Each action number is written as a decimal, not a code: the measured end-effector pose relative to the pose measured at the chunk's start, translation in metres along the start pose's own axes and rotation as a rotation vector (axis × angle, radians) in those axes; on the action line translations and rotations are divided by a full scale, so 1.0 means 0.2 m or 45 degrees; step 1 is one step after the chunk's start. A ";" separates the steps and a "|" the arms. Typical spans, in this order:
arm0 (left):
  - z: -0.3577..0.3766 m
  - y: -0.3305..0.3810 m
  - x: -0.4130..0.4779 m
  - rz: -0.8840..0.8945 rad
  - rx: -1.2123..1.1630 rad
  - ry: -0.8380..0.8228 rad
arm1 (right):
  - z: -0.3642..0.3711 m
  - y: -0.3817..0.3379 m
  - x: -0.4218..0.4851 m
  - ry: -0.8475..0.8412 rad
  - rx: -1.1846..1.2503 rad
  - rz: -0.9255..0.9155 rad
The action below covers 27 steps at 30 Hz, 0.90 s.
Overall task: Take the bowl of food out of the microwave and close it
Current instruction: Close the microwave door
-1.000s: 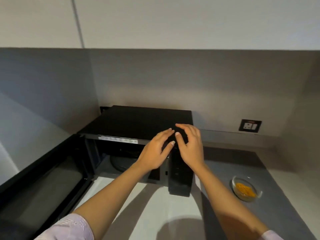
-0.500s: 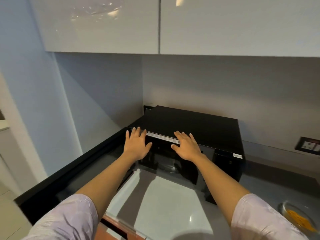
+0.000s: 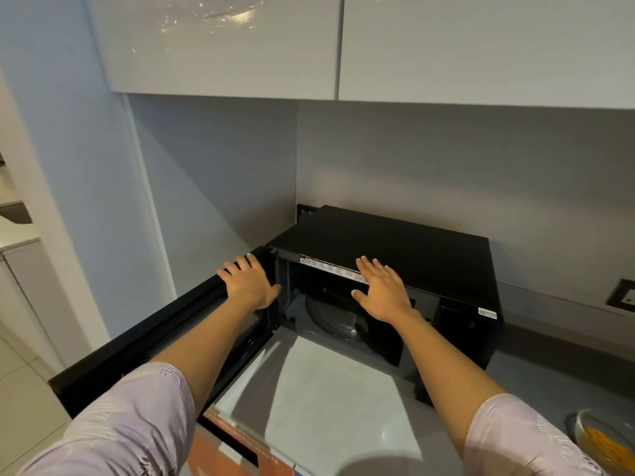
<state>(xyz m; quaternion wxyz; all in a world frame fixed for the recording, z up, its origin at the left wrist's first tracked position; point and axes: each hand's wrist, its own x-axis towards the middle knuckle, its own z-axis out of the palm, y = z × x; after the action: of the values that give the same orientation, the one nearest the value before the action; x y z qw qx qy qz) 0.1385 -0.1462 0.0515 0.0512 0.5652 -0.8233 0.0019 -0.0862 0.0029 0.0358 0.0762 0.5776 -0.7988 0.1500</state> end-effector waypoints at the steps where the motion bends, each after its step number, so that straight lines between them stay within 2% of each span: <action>1: -0.01 0.00 0.01 -0.006 0.007 -0.017 | 0.00 0.00 0.00 -0.009 0.006 -0.001; 6: -0.05 0.04 0.02 -0.007 0.077 -0.106 | -0.01 0.00 0.01 -0.038 0.021 -0.009; 12: -0.10 0.08 0.03 0.140 0.250 -0.246 | -0.03 0.01 0.01 -0.078 0.073 -0.006; 16: -0.14 0.13 -0.04 0.192 0.247 -0.254 | -0.06 0.00 0.00 -0.131 0.144 0.008; 18: -0.16 0.16 -0.08 0.196 0.152 -0.277 | -0.08 0.00 0.00 -0.162 0.189 0.020; 23: -0.10 0.23 -0.11 0.166 -0.306 -0.368 | -0.14 -0.02 0.02 -0.311 0.325 0.091; 27: -0.06 0.33 -0.15 0.298 -0.315 -0.241 | -0.19 -0.02 0.04 -0.431 0.423 0.142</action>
<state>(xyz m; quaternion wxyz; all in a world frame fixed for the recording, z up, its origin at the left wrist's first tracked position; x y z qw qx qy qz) 0.0879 -0.0946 0.0638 0.0422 0.4527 -0.8785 -0.1466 -0.0865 0.0069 0.0754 -0.1634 0.5540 -0.7952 0.1843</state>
